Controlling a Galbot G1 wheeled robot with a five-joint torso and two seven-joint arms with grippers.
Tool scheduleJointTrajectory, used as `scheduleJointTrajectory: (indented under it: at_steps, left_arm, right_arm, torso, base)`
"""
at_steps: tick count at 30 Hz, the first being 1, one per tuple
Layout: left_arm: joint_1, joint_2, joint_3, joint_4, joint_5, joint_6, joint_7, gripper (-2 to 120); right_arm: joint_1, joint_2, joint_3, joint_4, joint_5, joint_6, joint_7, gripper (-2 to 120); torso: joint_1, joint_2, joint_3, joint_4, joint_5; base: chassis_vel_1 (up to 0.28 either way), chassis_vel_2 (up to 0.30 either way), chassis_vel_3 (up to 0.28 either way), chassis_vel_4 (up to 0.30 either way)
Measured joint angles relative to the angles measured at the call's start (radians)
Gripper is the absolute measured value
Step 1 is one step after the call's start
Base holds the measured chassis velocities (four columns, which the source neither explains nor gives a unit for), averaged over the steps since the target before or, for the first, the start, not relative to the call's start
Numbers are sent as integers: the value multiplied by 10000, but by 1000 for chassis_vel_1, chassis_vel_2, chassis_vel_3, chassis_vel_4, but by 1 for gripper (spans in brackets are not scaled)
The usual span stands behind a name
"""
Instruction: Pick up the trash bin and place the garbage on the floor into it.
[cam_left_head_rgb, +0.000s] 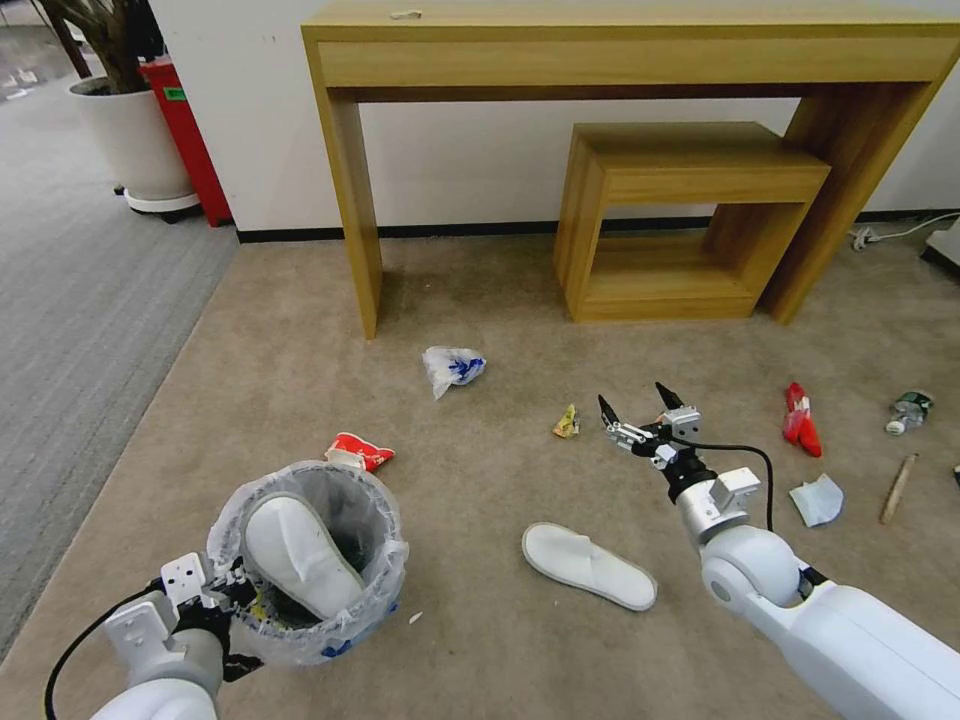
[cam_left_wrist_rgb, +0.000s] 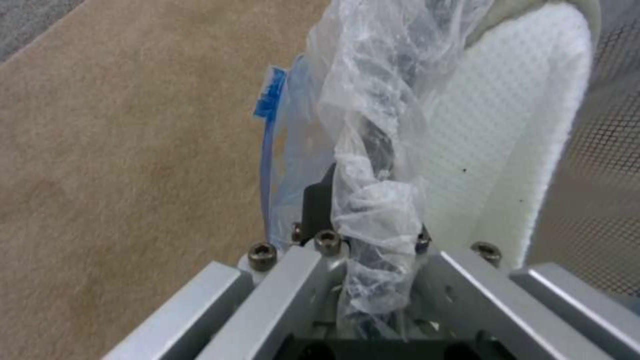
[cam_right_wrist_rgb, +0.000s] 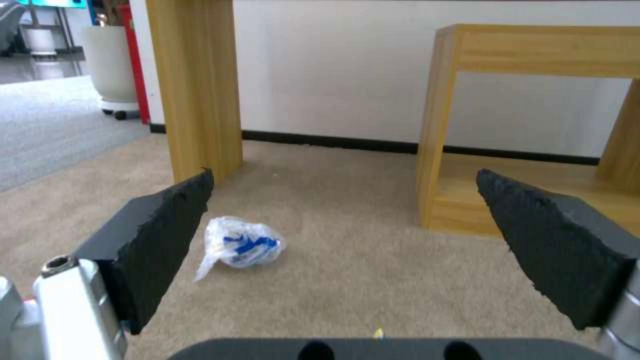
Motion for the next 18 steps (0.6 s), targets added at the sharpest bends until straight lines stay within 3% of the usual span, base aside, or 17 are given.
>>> scheduleJointTrajectory:
  at_steps: [9,18]
  left_arm:
    - [50,-41,3,-37,57,-34,16,0]
    - [36,-94,-32,-51,61,-47,22,0]
  right_arm:
    - [40,-10,-98,-126,-39,282,-114,100]
    - [710,-366,-1005,-1047,394,1111,-1365,100]
  torso:
    - [0,0,0,0,1]
    - [2,0,0,1,1]
  base:
    - [-77,79,79,-81]
    - [-33,25,29,-29]
